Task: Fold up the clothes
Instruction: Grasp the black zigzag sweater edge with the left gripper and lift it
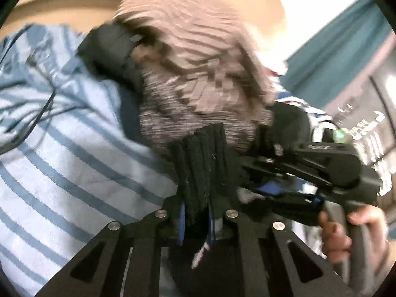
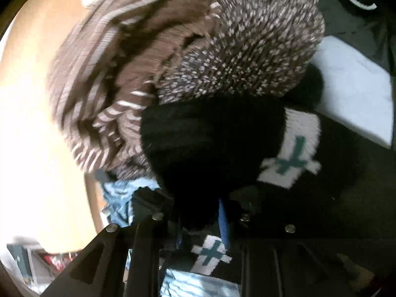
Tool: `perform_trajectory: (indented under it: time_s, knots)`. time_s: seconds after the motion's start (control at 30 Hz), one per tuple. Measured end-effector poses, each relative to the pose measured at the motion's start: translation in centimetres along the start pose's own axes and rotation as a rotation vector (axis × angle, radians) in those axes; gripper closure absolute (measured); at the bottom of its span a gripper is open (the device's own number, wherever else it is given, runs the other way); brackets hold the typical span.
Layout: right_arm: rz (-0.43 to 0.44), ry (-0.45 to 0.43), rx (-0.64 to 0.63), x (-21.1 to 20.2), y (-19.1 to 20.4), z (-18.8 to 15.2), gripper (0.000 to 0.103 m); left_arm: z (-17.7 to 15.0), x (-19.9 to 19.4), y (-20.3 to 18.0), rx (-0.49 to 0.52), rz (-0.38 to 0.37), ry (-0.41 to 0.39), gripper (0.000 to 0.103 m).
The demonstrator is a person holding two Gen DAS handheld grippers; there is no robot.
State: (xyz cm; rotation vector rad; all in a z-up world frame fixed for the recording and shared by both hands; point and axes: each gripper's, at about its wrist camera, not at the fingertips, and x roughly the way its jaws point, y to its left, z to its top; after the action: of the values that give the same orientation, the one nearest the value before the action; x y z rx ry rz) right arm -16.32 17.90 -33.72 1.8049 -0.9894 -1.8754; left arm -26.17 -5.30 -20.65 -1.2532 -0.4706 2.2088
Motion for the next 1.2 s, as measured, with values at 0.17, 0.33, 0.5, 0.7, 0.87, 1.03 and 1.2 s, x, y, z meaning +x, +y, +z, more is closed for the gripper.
perform_trajectory:
  time_s: [0.17, 0.33, 0.5, 0.7, 0.87, 1.03, 1.2]
  knots:
    - [0.08, -0.061, -0.061, -6.8, -0.5, -1.7, 0.078, -4.1, -5.0, -4.9, 0.149, -0.075, 0.024, 0.089]
    - [0.147, -0.148, -0.103, -17.0, -1.8, -2.3, 0.078, -12.0, -10.0, -12.8, 0.403, -0.154, 0.067, 0.089]
    - [0.186, -0.206, -0.094, -24.0, -6.2, -8.2, 0.078, -18.7, -11.6, -18.3, 0.503, -0.218, 0.14, 0.089]
    - [0.142, -0.267, -0.02, -29.0, -13.0, -12.3, 0.078, -25.1, -9.0, -23.1, 0.619, -0.242, 0.279, 0.089]
    - [0.087, -0.293, 0.09, -29.1, -19.7, -13.2, 0.078, -28.9, -3.9, -24.0, 0.685, -0.176, 0.434, 0.089]
    - [0.003, -0.25, 0.146, -26.1, -22.8, -12.3, 0.078, -30.6, -0.2, -22.9, 0.649, -0.107, 0.52, 0.089]
    - [-0.097, -0.237, 0.211, -25.7, -24.4, -12.0, 0.048, -31.1, 0.9, -22.5, 0.61, -0.092, 0.561, 0.075]
